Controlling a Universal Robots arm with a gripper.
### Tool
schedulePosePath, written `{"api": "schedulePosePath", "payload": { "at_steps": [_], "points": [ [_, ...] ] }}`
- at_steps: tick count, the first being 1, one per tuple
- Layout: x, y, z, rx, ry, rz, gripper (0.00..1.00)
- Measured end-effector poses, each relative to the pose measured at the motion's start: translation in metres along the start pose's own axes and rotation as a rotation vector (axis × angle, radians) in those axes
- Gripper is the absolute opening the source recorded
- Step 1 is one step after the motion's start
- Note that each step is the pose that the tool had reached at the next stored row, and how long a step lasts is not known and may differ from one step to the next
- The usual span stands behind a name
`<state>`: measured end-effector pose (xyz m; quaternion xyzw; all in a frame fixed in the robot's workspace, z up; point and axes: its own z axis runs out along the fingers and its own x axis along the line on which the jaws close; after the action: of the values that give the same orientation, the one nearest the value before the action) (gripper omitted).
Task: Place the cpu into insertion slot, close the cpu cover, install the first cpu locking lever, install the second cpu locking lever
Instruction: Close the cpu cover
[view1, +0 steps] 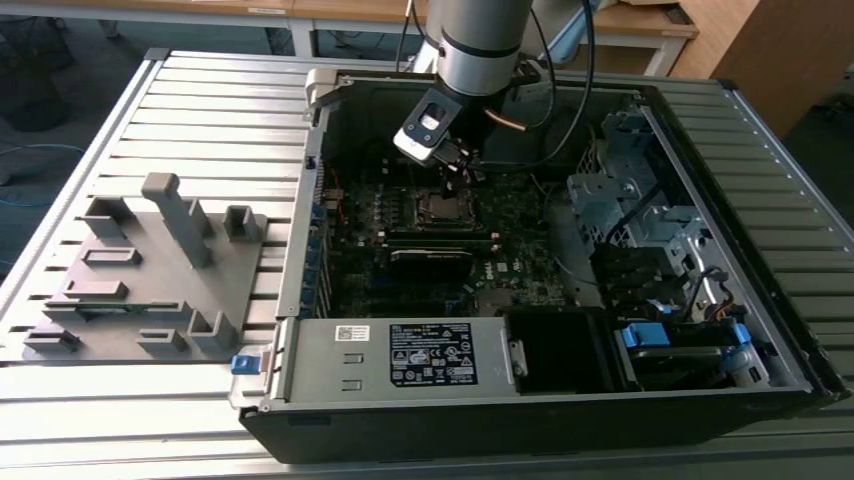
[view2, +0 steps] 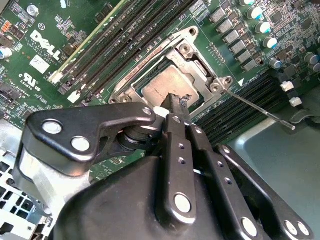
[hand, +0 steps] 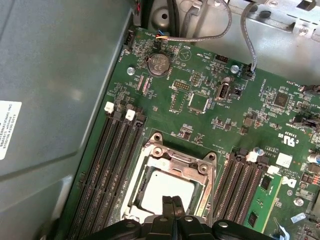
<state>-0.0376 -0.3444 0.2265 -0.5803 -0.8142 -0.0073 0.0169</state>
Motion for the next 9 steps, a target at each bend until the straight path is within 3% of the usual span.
{"api": "schedulePosePath", "payload": {
  "at_steps": [6,9],
  "points": [
    [0.0000,0.0000,0.0001,0.0023,-0.0005,-0.064,0.10],
    [0.0000,0.0000,0.0001,0.0024,-0.0005,-0.066,0.10]
  ]
}}
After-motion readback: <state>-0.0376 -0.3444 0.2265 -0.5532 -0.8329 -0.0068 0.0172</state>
